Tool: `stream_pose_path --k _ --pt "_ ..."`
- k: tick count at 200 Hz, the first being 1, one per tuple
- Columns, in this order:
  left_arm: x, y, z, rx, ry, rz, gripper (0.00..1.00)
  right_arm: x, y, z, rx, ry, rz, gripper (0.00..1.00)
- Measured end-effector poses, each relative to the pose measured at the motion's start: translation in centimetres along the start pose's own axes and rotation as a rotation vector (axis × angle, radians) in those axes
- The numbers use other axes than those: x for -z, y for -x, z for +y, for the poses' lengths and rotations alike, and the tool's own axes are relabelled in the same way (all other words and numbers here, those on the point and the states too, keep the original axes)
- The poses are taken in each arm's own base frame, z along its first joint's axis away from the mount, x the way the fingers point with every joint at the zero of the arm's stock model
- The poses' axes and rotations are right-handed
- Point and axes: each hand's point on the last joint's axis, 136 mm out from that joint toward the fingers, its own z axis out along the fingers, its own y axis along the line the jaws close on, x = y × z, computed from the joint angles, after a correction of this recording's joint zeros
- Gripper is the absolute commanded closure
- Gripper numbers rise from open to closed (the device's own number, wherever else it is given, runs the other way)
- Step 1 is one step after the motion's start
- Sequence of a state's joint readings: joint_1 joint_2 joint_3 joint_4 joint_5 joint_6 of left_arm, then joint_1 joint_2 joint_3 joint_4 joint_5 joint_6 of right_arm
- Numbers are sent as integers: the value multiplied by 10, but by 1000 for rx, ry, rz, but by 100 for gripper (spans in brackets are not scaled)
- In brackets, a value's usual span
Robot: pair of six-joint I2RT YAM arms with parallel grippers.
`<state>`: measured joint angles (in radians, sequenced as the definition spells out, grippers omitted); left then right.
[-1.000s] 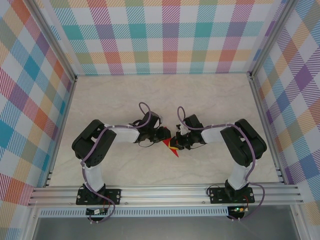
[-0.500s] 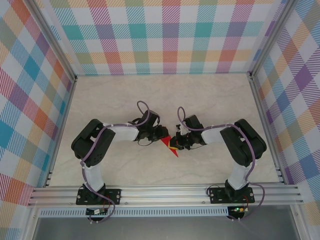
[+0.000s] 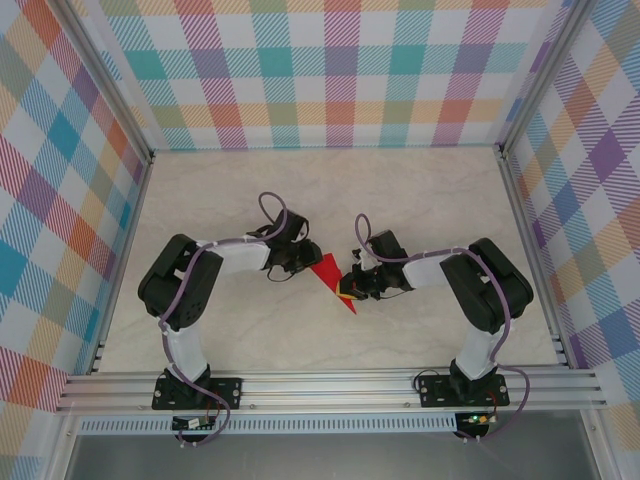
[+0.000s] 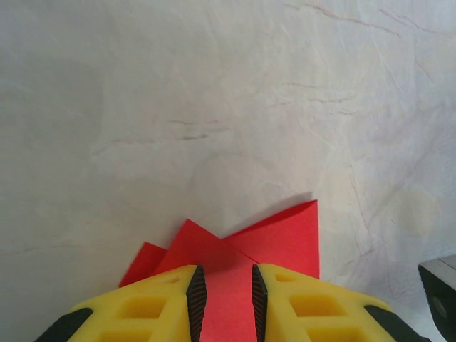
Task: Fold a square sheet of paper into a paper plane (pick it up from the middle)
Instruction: Fold the wing for the fifth time at the center of the table.
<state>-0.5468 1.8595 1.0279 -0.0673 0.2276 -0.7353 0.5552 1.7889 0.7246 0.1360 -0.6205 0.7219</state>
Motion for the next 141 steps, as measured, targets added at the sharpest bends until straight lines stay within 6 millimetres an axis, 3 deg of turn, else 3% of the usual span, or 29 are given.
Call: stream_pose_path --k 39,72,108,141 --pt "4 5 6 2 24 0 71 0 0 1 4 7 1 95" --pt "20 14 10 5 46 -28 68 0 -1 2 0 10 5 95" --pt "43 23 -9 -17 -7 -70 67 -1 -2 3 -14 14 8 95" --pt "45 12 -31 -55 -78 -38 67 -5 -5 6 -35 22 6 95"
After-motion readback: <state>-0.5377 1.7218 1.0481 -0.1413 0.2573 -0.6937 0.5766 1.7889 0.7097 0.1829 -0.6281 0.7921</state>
